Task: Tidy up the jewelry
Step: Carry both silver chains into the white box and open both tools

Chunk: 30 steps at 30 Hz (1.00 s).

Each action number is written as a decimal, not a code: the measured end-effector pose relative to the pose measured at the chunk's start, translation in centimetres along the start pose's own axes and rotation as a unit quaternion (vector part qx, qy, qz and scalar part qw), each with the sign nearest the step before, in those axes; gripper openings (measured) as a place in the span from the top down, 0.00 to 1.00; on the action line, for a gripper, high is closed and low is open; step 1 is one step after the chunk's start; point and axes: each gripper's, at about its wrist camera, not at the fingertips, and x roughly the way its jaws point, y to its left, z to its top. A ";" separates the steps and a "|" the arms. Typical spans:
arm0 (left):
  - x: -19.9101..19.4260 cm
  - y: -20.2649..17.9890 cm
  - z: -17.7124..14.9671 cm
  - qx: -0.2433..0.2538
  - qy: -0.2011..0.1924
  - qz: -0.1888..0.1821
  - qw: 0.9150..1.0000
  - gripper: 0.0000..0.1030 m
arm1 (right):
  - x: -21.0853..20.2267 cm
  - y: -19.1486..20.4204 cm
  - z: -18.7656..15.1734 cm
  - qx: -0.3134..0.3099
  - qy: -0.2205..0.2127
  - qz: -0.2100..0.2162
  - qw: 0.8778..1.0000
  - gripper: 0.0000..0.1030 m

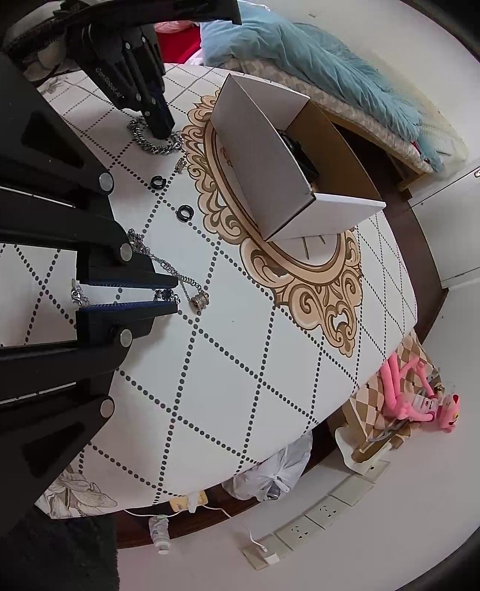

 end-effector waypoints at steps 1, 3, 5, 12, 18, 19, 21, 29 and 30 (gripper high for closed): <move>-0.1 0.2 -0.2 -0.010 -0.003 -0.005 1.000 0.94 | 0.0 -0.1 0.0 0.003 0.000 0.003 1.000 0.93; -0.6 1.2 -1.0 -0.036 -0.011 -0.014 0.999 0.94 | -0.2 -0.1 0.0 0.006 -0.001 0.008 1.000 0.93; -1.3 1.8 -1.9 -0.055 -0.022 -0.017 0.998 0.94 | -0.6 -0.1 0.0 0.006 -0.004 0.014 1.000 0.93; -5.8 2.1 -5.1 -0.095 -0.063 -0.043 0.993 0.95 | -3.0 0.1 0.1 0.010 -0.015 0.064 0.998 0.93; -9.8 0.8 -3.6 -0.091 -0.095 -0.069 0.989 0.95 | -6.5 0.8 1.9 0.005 -0.034 0.102 0.994 0.93; -10.3 1.0 -3.3 -0.090 -0.099 -0.072 0.988 0.95 | -7.1 1.0 2.2 0.003 -0.037 0.108 0.993 0.93; -11.8 0.7 -2.0 -0.088 -0.113 -0.081 0.986 0.95 | -8.5 1.8 3.4 -0.007 -0.049 0.119 0.992 0.93; -16.5 -0.2 5.5 -0.057 -0.172 -0.082 0.980 0.95 | -11.2 6.5 9.9 -0.066 -0.083 0.139 0.985 0.93; -16.7 -0.1 6.4 -0.054 -0.176 -0.077 0.980 0.95 | -10.9 7.0 10.6 -0.071 -0.081 0.139 0.984 0.93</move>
